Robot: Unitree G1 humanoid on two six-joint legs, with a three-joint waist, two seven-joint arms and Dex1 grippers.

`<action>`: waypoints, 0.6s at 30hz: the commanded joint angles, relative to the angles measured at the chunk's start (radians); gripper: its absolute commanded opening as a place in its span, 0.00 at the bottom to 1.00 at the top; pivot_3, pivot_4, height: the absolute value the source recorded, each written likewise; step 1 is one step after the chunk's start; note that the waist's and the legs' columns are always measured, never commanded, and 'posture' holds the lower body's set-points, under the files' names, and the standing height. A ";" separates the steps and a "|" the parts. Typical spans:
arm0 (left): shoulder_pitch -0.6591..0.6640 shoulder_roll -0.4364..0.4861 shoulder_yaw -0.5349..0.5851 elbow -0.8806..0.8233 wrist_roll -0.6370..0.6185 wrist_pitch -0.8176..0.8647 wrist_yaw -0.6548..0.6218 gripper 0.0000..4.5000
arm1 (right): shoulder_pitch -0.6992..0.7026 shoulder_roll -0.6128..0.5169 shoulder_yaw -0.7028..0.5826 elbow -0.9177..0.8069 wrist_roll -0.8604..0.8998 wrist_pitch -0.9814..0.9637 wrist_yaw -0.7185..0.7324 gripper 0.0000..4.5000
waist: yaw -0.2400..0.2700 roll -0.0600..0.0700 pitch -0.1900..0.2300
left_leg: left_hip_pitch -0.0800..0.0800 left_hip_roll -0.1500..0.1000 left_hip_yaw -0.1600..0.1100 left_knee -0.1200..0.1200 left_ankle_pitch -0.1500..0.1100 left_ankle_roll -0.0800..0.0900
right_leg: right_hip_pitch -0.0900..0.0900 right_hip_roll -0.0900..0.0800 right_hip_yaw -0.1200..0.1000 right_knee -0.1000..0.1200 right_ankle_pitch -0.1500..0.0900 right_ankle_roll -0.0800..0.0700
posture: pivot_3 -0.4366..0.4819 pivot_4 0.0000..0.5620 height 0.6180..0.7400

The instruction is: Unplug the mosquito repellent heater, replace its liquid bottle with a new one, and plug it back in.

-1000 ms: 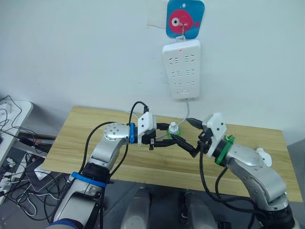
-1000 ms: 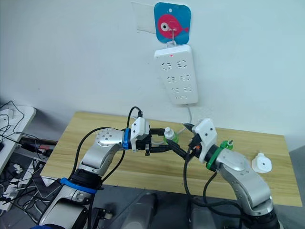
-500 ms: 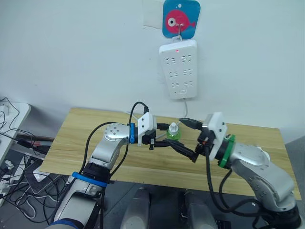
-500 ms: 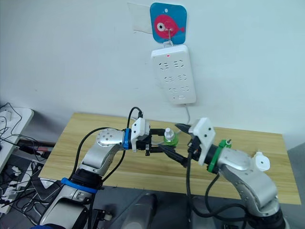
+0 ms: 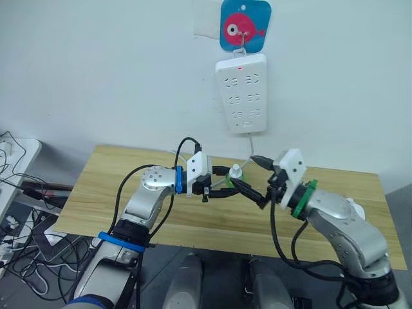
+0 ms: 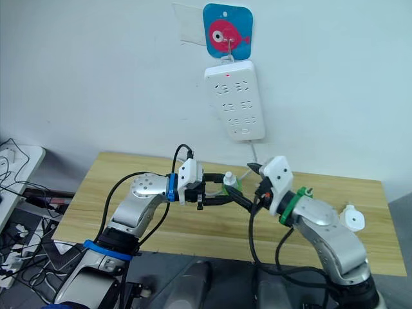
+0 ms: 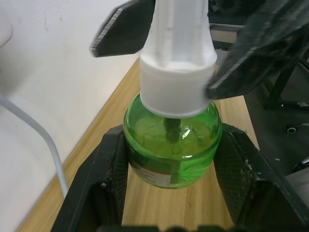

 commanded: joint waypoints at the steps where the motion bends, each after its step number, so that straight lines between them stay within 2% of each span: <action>1: -0.011 -0.007 -0.001 -0.006 -0.001 -0.017 -0.006 0.49 | 0.051 -0.057 -0.088 -0.076 0.047 0.014 0.034 1.00 | 0.000 0.000 0.000 | 0.000 0.000 0.000 0.000 0.000 0.000 | 0.000 0.000 0.000 0.000 0.000 0.000 | 0.73 0.42 1.00; 5: -0.027 -0.011 0.001 0.015 0.000 -0.023 -0.011 0.49 | 0.084 -0.100 -0.135 -0.102 0.094 0.030 0.056 1.00 | -0.003 0.000 0.000 | 0.000 0.000 0.000 0.000 0.000 0.000 | 0.000 0.000 0.000 0.000 0.000 0.000 | 0.72 0.42 1.00; 8: -0.025 -0.009 -0.001 0.012 -0.001 -0.024 -0.019 0.49 | 0.083 -0.093 -0.156 -0.126 0.180 0.057 0.070 1.00 | -0.009 0.000 0.000 | 0.000 0.000 0.000 0.000 0.000 0.000 | 0.000 0.000 0.000 0.000 0.000 0.000 | 0.72 0.42 1.00; 13: -0.013 -0.005 -0.002 -0.012 -0.002 -0.015 -0.024 0.49 | 0.021 -0.049 -0.101 -0.168 0.255 0.095 0.026 1.00 | -0.016 0.000 0.000 | 0.000 0.001 0.000 0.000 0.000 0.000 | 0.000 0.000 0.000 0.000 0.000 0.000 | 0.73 0.41 1.00; 18: -0.005 0.004 -0.006 -0.023 0.006 -0.033 -0.035 0.49 | -0.073 0.001 0.001 -0.139 0.184 0.083 -0.037 1.00 | -0.026 0.000 0.000 | 0.000 0.000 -0.001 0.000 0.000 0.000 | 0.000 0.000 -0.001 0.001 0.000 0.000 | 0.75 0.40 1.00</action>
